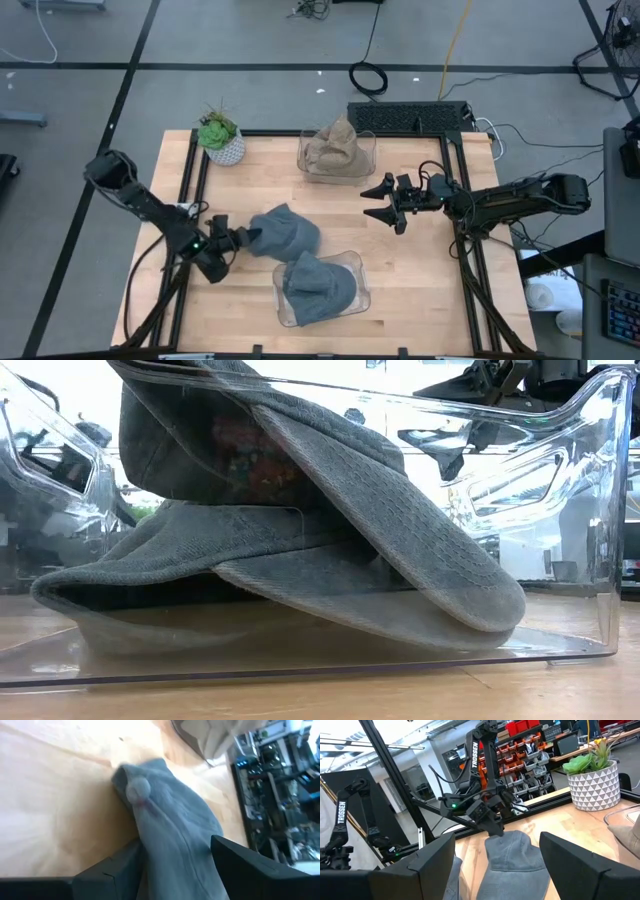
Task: Pick & Place hat
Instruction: Put the blue cap into the bottom transparent bin
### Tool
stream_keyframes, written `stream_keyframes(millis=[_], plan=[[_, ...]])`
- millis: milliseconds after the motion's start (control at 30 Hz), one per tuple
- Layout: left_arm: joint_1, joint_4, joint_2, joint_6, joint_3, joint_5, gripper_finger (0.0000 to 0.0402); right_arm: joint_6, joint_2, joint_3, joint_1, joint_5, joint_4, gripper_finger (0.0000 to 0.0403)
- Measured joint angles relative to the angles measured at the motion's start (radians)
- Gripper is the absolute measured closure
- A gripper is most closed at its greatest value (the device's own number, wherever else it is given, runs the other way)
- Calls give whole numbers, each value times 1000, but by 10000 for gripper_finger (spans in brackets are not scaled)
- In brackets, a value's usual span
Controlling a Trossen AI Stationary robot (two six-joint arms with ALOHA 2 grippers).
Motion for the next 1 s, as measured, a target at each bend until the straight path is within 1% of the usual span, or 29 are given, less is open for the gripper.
stream_keyframes(millis=[133,267,400,467,667,800,1000], plan=[[86,-1,0,60,0,66,165,0,0,0,0,1,0,124],[179,-23,0,116,0,178,165,0,0,0,0,1,0,124],[255,20,0,206,0,222,165,0,0,0,0,1,0,124],[288,81,0,286,0,258,165,0,0,0,0,1,-1,124],[379,341,0,582,0,444,165,-4,0,0,0,0,-2,124],[422,504,0,751,0,540,165,-15,0,0,0,0,-11,124],[473,647,0,892,0,628,165,-15,0,0,0,-1,-28,124]])
